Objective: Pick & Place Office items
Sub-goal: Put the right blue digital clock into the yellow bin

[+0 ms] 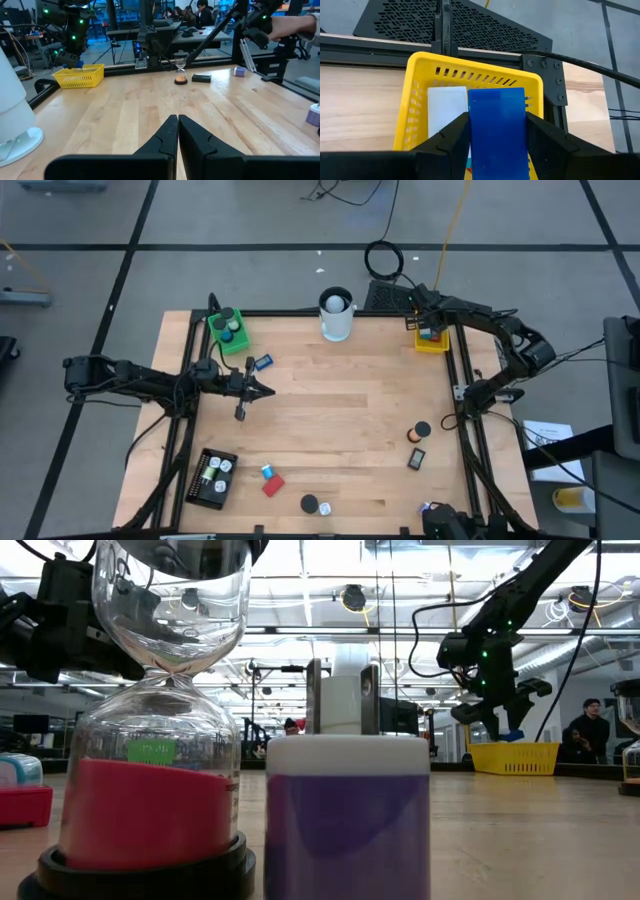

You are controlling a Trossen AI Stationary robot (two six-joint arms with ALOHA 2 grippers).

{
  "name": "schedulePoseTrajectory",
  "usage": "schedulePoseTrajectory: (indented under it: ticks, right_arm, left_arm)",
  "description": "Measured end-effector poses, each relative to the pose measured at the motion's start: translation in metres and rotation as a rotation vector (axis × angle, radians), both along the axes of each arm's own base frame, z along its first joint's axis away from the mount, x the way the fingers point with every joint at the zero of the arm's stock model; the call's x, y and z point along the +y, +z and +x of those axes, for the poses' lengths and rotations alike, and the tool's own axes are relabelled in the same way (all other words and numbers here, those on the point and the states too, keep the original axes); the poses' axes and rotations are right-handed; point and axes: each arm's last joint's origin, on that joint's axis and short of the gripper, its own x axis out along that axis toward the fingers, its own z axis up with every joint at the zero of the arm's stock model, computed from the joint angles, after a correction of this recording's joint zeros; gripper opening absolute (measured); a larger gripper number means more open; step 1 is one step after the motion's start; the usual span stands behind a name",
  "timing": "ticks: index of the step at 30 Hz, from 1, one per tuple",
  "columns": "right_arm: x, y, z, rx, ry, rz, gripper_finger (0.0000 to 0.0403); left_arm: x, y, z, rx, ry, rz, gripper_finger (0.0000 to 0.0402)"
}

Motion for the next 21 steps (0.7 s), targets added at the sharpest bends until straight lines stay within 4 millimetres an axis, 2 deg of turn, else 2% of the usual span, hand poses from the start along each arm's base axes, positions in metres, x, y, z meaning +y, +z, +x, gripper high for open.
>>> schedulePoseTrajectory:
  ticks: [8,21]
  right_arm:
    - [0.000,-0.001,0.000,0.003,-0.001,0.001,0.0160]
    - [-0.003,-0.015,0.002,0.121,-0.019,0.006,0.0161]
  left_arm:
    - [0.000,0.000,0.000,0.002,0.000,-0.003,0.0021]
    - [0.000,-0.001,0.000,0.015,0.001,-0.013,0.0021]
